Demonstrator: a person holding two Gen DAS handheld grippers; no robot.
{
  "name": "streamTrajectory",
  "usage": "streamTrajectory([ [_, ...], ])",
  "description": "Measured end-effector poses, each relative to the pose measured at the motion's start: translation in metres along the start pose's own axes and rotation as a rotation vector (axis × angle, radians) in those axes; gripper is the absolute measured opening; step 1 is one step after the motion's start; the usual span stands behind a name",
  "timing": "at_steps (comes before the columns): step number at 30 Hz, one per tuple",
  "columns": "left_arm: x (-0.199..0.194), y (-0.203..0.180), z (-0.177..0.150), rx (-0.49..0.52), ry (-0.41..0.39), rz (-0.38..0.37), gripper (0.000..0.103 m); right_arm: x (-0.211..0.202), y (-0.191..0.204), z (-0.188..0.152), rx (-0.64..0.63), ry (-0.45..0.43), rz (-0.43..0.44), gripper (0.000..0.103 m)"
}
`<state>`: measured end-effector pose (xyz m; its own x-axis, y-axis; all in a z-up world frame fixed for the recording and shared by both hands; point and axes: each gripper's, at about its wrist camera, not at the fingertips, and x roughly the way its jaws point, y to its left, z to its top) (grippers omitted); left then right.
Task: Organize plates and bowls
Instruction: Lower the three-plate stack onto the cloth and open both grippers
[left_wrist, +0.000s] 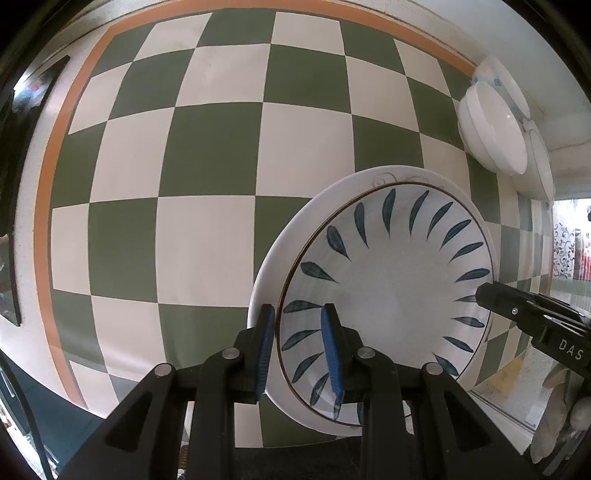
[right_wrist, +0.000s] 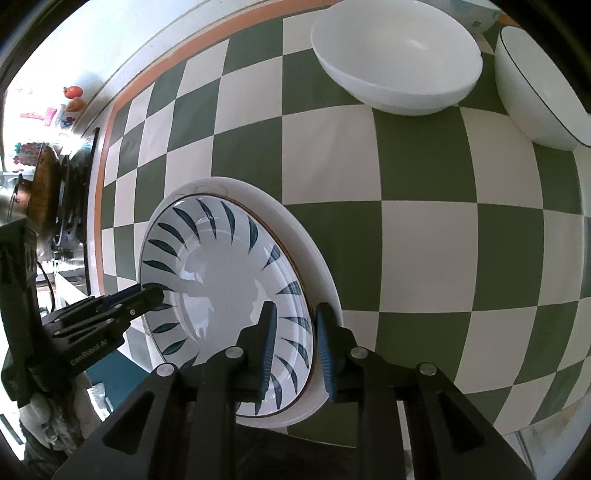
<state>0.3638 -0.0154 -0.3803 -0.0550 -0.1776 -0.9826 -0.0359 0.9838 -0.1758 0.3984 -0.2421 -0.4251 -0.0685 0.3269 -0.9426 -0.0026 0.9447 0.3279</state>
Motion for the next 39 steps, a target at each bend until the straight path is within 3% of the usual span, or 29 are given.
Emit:
streamTrajectory([
  [10, -0.040, -0.013, -0.028, 0.006, -0.115, 0.064, 0.025, -0.034, 0.022, -0.034, -0.052, -0.109, -0.054, 0.029],
  [13, -0.059, -0.017, -0.044, -0.001, -0.166, 0.077, 0.025, -0.051, 0.034, -0.055, -0.074, -0.157, -0.052, 0.046],
  [15, -0.070, -0.022, -0.056, -0.007, -0.197, 0.079, 0.031, -0.062, 0.042, -0.068, -0.096, -0.190, -0.064, 0.071],
  [17, -0.086, -0.022, -0.065, -0.012, -0.233, 0.078, 0.040, -0.074, 0.048, -0.081, -0.107, -0.222, -0.066, 0.084],
  [18, -0.092, -0.021, -0.070, -0.018, -0.248, 0.077, 0.045, -0.079, 0.050, -0.087, -0.111, -0.235, -0.068, 0.085],
  [20, -0.105, -0.021, -0.078, -0.023, -0.280, 0.082, 0.076, -0.093, 0.056, -0.100, -0.127, -0.267, -0.100, 0.087],
  [22, -0.118, -0.024, -0.087, -0.024, -0.320, 0.093, 0.087, -0.106, 0.058, -0.112, -0.131, -0.294, -0.108, 0.089],
  [28, -0.153, -0.030, -0.112, -0.003, -0.391, 0.100, 0.094, -0.145, 0.072, -0.145, -0.137, -0.360, -0.119, 0.091],
  [39, -0.208, -0.034, -0.158, 0.093, -0.423, 0.043, 0.094, -0.209, 0.099, -0.207, -0.088, -0.498, -0.158, 0.093],
])
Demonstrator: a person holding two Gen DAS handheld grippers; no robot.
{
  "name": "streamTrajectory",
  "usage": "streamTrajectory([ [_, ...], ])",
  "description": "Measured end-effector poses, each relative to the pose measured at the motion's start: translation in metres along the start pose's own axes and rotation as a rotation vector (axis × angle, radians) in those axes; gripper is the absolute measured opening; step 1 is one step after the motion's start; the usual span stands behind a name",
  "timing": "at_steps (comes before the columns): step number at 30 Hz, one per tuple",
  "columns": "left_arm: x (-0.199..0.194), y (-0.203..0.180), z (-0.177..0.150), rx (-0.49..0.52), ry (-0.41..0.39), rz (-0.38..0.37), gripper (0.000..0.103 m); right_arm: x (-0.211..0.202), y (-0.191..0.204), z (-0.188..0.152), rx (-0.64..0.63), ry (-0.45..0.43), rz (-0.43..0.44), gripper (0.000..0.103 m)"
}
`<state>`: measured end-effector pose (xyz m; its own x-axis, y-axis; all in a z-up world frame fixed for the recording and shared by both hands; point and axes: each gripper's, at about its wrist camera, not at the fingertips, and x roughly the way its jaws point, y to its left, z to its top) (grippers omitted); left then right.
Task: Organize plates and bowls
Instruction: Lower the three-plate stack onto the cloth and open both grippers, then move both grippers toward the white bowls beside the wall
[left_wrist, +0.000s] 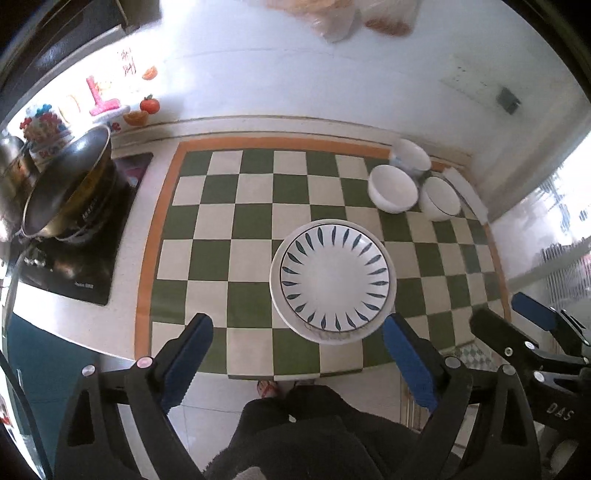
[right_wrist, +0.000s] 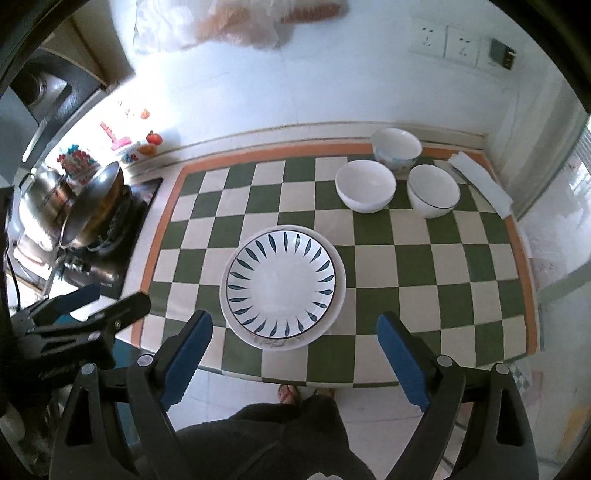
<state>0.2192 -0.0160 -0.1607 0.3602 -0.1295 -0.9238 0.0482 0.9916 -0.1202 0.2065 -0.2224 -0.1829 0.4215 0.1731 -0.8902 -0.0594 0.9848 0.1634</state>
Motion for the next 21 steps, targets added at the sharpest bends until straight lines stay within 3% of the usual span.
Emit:
streamTrajectory([
  [12, -0.023, 0.004, -0.007, 0.101, -0.058, -0.016, 0.094, -0.022, 0.014, -0.023, 0.102, -0.022, 0.007, 0.093],
  [18, -0.008, -0.005, 0.016, 0.131, -0.073, -0.040, 0.095, -0.023, -0.005, -0.013, 0.179, -0.054, 0.041, 0.093],
  [21, 0.012, -0.013, 0.036, 0.119, -0.095, -0.034, 0.094, -0.017, -0.032, 0.004, 0.229, -0.083, 0.071, 0.094],
])
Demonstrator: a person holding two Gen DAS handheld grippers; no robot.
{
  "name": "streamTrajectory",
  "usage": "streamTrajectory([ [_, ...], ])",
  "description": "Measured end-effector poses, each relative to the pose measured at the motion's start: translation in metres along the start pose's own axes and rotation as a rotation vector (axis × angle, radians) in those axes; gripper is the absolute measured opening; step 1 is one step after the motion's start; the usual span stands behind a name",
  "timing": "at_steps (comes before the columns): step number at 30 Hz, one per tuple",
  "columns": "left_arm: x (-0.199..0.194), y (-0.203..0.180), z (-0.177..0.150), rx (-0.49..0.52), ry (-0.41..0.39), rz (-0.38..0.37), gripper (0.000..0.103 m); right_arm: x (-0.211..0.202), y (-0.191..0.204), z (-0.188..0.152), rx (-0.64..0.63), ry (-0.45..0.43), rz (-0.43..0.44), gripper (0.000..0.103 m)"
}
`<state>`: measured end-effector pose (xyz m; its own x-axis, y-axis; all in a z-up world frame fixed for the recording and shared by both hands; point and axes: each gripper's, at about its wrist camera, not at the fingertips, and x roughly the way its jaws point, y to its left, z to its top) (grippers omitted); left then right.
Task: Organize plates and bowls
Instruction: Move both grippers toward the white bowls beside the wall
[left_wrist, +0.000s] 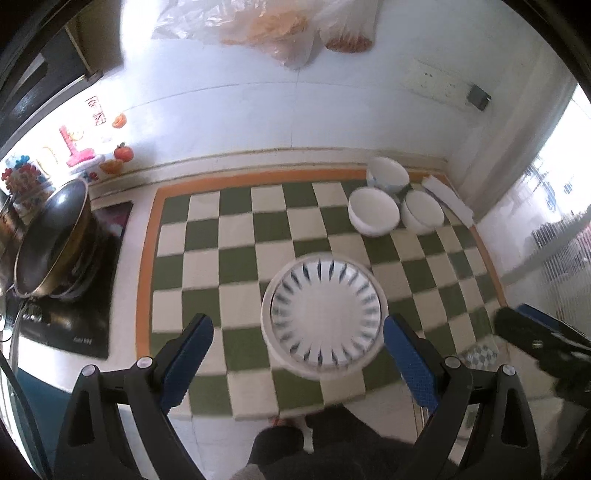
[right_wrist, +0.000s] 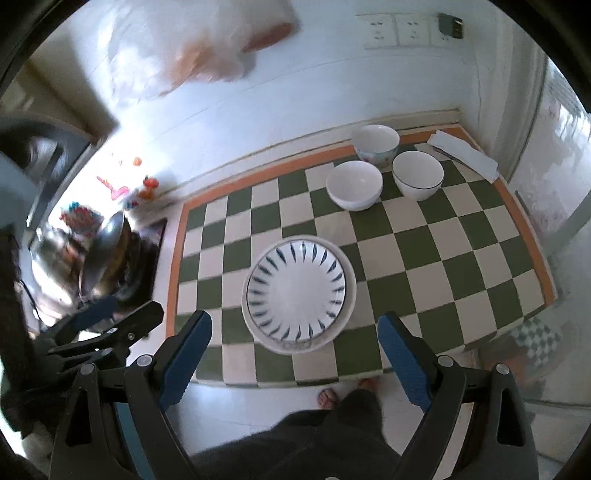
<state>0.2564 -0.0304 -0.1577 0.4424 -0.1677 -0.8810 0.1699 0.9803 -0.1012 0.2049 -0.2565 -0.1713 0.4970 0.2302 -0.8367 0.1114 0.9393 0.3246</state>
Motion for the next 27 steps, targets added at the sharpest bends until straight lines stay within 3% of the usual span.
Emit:
streamTrajectory([
  [4, 0.053, -0.014, 0.031, -0.021, 0.057, -0.024, 0.094, 0.018, -0.031, 0.037, 0.022, -0.028, -0.030, 0.094],
  [9, 0.124, -0.033, 0.072, -0.062, 0.166, -0.033, 0.094, 0.064, -0.071, 0.100, 0.017, 0.023, -0.028, 0.093],
  [17, 0.239, -0.058, 0.128, -0.197, 0.326, -0.080, 0.094, 0.194, -0.140, 0.224, -0.027, 0.239, 0.068, 0.091],
  [23, 0.298, -0.063, 0.141, -0.302, 0.417, -0.127, 0.093, 0.291, -0.156, 0.271, -0.105, 0.411, 0.111, 0.083],
  [24, 0.305, -0.064, 0.142, -0.311, 0.421, -0.137, 0.091, 0.305, -0.157, 0.275, -0.117, 0.436, 0.115, 0.077],
  [25, 0.310, -0.065, 0.142, -0.316, 0.425, -0.135, 0.081, 0.321, -0.157, 0.279, -0.135, 0.468, 0.107, 0.073],
  [26, 0.316, -0.066, 0.143, -0.323, 0.432, -0.131, 0.065, 0.328, -0.157, 0.279, -0.142, 0.484, 0.104, 0.062],
  [27, 0.323, -0.066, 0.142, -0.332, 0.448, -0.139, 0.058, 0.337, -0.155, 0.278, -0.158, 0.506, 0.109, 0.056],
])
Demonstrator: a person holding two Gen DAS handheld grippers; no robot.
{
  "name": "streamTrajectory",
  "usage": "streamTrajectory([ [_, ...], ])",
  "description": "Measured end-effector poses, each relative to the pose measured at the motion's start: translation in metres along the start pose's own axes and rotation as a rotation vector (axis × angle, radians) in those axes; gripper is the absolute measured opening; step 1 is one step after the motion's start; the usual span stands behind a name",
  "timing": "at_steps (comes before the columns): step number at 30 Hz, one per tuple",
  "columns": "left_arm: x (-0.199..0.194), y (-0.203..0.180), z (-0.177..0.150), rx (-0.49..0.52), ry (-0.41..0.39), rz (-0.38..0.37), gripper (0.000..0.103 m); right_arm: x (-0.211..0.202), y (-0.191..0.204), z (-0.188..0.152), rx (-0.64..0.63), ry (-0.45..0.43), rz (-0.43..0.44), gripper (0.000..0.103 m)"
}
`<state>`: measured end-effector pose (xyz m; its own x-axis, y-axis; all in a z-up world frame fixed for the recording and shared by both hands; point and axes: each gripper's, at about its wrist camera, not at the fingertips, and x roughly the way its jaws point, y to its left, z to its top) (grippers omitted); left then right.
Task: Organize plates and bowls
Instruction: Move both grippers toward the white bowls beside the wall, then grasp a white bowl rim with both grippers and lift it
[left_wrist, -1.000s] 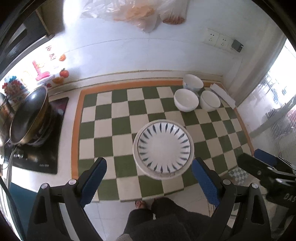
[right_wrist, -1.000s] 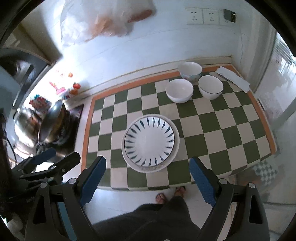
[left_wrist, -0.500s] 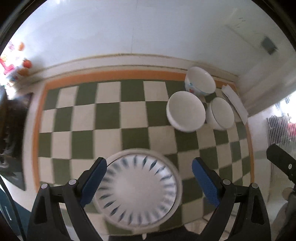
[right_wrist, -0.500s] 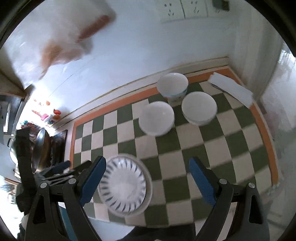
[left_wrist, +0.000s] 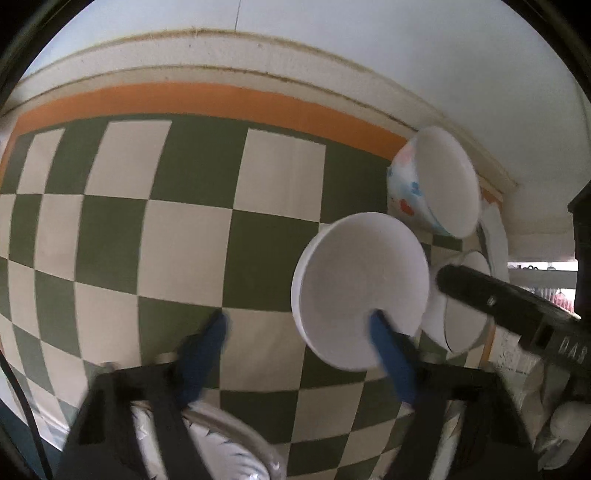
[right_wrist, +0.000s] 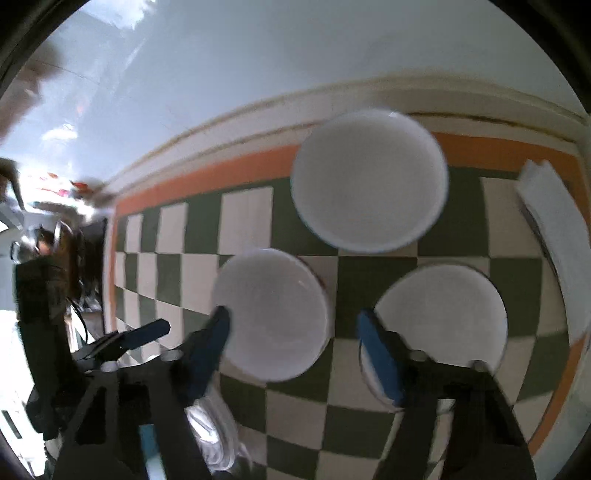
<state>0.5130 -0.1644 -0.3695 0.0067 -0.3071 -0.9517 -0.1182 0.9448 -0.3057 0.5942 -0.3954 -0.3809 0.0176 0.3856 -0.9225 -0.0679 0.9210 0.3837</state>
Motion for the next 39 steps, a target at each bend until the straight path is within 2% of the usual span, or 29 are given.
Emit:
streamTrajectory([
  [1, 0.005, 0.000, 0.001, -0.007, 0.017, -0.008, 0.045, 0.008, 0.002, 0.002, -0.022, 0.020, 0.003, 0.053],
  [2, 0.011, 0.001, 0.003, -0.018, 0.031, -0.017, 0.039, 0.013, 0.003, 0.003, -0.035, 0.028, -0.004, 0.049],
  [5, 0.020, 0.000, 0.006, -0.016, 0.034, -0.018, 0.034, 0.029, 0.007, 0.006, -0.075, 0.055, -0.055, 0.046],
  [6, 0.023, 0.000, 0.006, -0.014, 0.038, -0.018, 0.030, 0.033, 0.008, 0.005, -0.077, 0.062, -0.063, 0.037],
  [7, 0.026, 0.000, 0.005, -0.016, 0.046, -0.029, 0.029, 0.037, 0.007, 0.007, -0.078, 0.064, -0.072, 0.034],
  [9, 0.031, 0.002, 0.003, -0.022, 0.059, -0.047, 0.026, 0.042, 0.007, 0.006, -0.082, 0.060, -0.103, 0.018],
  [11, 0.030, 0.002, 0.000, -0.033, 0.049, -0.061, 0.026, 0.045, 0.003, 0.006, -0.059, 0.048, -0.111, 0.012],
  [13, 0.028, 0.000, -0.001, -0.025, 0.038, -0.042, 0.026, 0.047, -0.002, 0.004, -0.018, 0.035, -0.088, 0.012],
  [17, 0.021, -0.002, -0.004, -0.013, 0.031, -0.016, 0.026, 0.047, 0.004, -0.006, -0.010, 0.014, -0.099, 0.011],
  [23, -0.003, -0.010, -0.021, 0.025, 0.024, 0.008, 0.026, 0.024, 0.005, -0.031, 0.034, 0.004, -0.055, 0.010],
  [27, -0.019, -0.025, -0.045, 0.093, 0.022, 0.034, 0.026, 0.002, 0.006, -0.063, 0.059, -0.014, -0.045, 0.010],
  [31, -0.027, -0.038, -0.073, 0.142, 0.045, 0.025, 0.026, -0.020, -0.009, -0.105, 0.117, -0.036, -0.014, 0.010],
  [39, 0.004, -0.065, -0.117, 0.227, 0.151, 0.037, 0.026, -0.019, -0.051, -0.186, 0.265, 0.002, 0.014, 0.010],
])
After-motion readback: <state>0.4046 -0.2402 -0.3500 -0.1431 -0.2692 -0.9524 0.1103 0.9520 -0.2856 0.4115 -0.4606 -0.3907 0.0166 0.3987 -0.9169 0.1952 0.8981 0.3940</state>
